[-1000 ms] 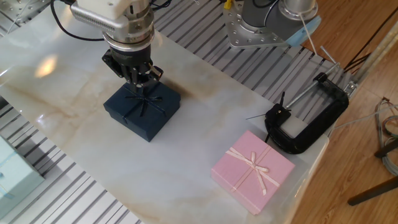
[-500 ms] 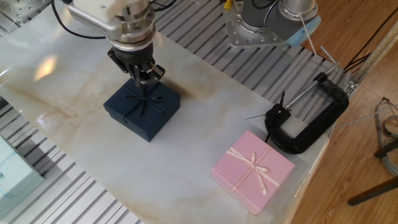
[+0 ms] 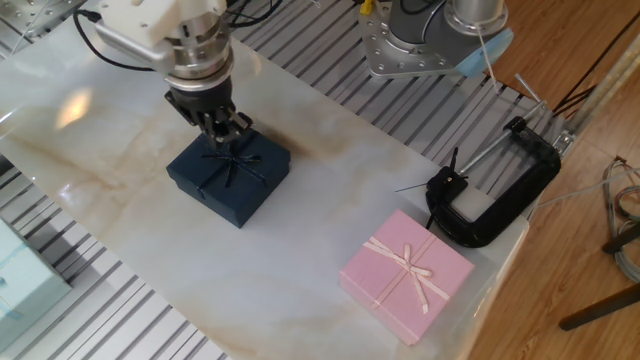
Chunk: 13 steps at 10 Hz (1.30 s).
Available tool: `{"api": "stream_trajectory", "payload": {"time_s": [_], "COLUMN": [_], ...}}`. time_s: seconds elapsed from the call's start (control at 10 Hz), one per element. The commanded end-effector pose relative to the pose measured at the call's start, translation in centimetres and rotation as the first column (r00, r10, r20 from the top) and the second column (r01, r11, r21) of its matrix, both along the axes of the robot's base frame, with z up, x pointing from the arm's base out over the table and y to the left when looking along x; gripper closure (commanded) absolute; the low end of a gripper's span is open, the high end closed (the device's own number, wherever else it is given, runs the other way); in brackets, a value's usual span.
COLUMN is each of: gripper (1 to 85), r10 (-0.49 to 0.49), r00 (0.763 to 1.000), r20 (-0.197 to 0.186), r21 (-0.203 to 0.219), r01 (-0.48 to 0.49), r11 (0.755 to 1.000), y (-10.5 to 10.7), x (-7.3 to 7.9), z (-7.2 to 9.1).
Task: Open a box
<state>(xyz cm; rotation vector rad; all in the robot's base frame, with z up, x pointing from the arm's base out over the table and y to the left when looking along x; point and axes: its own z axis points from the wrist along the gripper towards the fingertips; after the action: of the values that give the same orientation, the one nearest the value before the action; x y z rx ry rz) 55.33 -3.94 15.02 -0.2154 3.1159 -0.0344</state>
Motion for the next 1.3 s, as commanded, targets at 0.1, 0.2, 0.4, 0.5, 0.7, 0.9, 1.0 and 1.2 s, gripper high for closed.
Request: {"api": "stream_trajectory", "payload": {"time_s": [0.1,0.2,0.4,0.5,0.7,0.9,1.0,1.2], "gripper": [58.7,46.7,42.7,41.3,40.0,38.0,36.7,40.3], "r10": [-0.034,-0.017,0.002,-0.001,-0.003,0.036,0.055,0.128], "r00": [0.999,1.0,1.0,1.0,1.0,0.999,0.998,0.991], "r20": [0.003,0.007,0.02,0.016,0.019,0.022,0.026,0.033], "r21": [0.042,0.063,0.067,0.069,0.071,0.04,0.025,-0.01], "r01": [0.034,0.017,-0.003,0.0,0.001,-0.037,-0.056,-0.127], "r11": [0.999,0.998,0.998,0.998,0.998,0.999,0.998,0.992], "y": [0.1,-0.4,-1.3,-1.2,-1.2,-2.0,-2.3,-3.1], "x": [0.3,0.3,0.5,0.4,0.5,0.5,0.6,0.9], "z": [-1.2,-2.1,-3.1,-3.1,-3.1,-3.1,-3.1,-3.1]}}
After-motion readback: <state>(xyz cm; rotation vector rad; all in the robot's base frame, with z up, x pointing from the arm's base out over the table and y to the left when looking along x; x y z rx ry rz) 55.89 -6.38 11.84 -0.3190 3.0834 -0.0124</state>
